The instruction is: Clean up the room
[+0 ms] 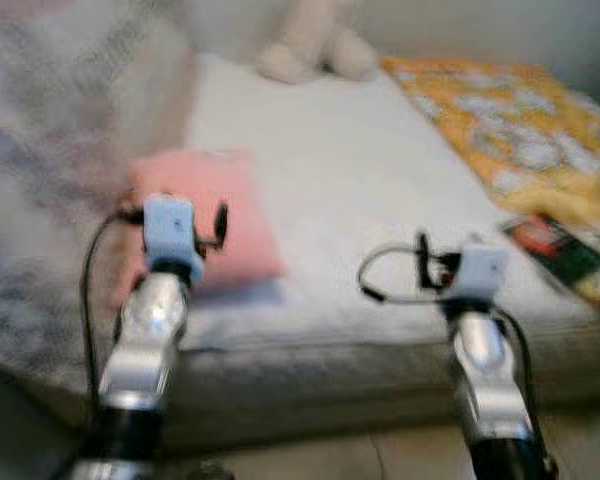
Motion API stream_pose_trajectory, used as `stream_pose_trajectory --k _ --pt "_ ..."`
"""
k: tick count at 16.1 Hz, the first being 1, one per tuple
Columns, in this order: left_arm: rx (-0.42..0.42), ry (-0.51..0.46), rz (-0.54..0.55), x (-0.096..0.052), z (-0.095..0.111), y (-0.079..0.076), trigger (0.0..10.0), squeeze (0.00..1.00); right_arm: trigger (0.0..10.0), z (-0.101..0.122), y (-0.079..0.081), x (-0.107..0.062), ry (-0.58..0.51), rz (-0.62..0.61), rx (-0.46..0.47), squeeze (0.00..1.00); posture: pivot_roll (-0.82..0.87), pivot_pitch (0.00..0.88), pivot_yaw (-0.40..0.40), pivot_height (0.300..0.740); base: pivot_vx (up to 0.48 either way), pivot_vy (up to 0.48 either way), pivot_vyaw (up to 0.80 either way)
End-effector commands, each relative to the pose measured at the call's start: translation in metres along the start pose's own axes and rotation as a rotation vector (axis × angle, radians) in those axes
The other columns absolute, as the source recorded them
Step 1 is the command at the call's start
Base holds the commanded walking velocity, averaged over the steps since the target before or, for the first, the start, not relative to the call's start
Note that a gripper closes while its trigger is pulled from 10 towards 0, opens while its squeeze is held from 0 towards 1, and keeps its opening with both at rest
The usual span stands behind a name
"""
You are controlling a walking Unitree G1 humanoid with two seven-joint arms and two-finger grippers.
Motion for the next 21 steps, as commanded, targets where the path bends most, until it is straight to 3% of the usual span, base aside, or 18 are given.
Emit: stream_pose_trajectory --k 1,4,8,14,16,19,21 --pt "0.013 -0.011 0.008 0.001 0.004 0.001 10.0 0.0 10.0 -0.001 0.002 0.003 0.014 0.021 0.003 0.0 0.03 0.0 -0.046 0.74 0.0 -0.458 0.0" --pt "0.031 0.016 0.052 0.002 -0.002 0.008 10.0 0.0 10.0 -0.001 0.006 0.007 0.023 0.044 0.0 0.0 0.03 0.0 -0.053 0.74 0.0 -0.458 0.0" --pt "0.056 0.012 0.074 0.015 0.002 0.015 10.0 0.0 10.0 0.006 0.014 0.014 0.002 0.089 -0.008 0.0 0.02 0.0 -0.067 0.74 0.0 -0.457 0.29" --pt "0.032 0.041 0.016 0.024 -0.007 -0.002 10.0 0.0 10.0 0.007 0.019 0.016 -0.003 0.094 -0.002 0.0 0.0 0.0 -0.037 0.74 0.0 -0.442 0.0" --pt "0.012 0.075 0.019 0.025 -0.015 -0.003 10.0 0.0 10.0 0.008 0.02 0.016 -0.015 0.099 0.011 0.0 -0.01 0.0 -0.029 0.74 0.0 -0.416 0.0" --pt "0.056 0.086 0.005 0.025 -0.02 -0.004 10.0 0.0 10.0 0.005 0.02 0.016 0.004 0.101 -0.007 0.0 -0.03 0.0 -0.024 0.74 0.08 -0.416 0.41" --pt "0.067 0.097 0.057 0.028 -0.024 0.001 10.0 0.0 10.0 0.004 0.017 0.014 0.005 0.093 -0.002 0.0 -0.03 0.0 -0.022 0.74 0.0 0.0 0.0"
Point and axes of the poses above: a point about 5 cm out from each wrist's last joint towards the gripper, its own x axis pointing out of the wrist towards the gripper, its own z axis along the axis of the wrist's last joint, y = z × x, the point moved 3 cm from there along x, pointing out of the wrist towards the gripper, and after that the axes turned 13 degrees about -x, right-handed, at the moved point
